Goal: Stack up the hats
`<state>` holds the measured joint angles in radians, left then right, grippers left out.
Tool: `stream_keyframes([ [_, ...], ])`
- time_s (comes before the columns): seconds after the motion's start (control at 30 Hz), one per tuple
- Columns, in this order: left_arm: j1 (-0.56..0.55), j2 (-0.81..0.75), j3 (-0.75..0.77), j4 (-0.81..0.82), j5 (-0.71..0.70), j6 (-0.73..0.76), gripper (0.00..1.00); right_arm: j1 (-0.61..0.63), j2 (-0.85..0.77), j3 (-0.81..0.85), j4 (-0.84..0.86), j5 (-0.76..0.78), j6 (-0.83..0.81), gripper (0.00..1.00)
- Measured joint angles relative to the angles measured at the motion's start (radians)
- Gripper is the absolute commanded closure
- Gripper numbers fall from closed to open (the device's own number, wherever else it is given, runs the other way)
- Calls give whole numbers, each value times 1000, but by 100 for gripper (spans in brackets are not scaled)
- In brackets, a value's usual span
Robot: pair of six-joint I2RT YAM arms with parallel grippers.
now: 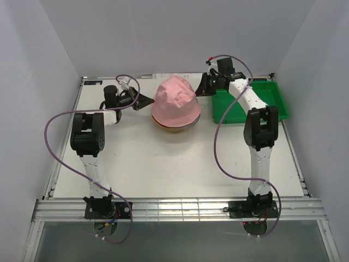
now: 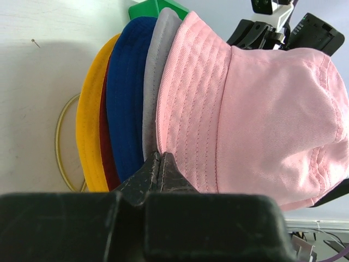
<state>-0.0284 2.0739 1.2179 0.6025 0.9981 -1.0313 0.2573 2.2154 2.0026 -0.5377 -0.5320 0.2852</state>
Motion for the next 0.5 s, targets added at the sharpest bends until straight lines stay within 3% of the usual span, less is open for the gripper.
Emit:
stream_keyframes([
  [0.5, 6, 6, -7, -46, -14, 72, 100, -8, -3, -39, 42, -2, 0, 92],
])
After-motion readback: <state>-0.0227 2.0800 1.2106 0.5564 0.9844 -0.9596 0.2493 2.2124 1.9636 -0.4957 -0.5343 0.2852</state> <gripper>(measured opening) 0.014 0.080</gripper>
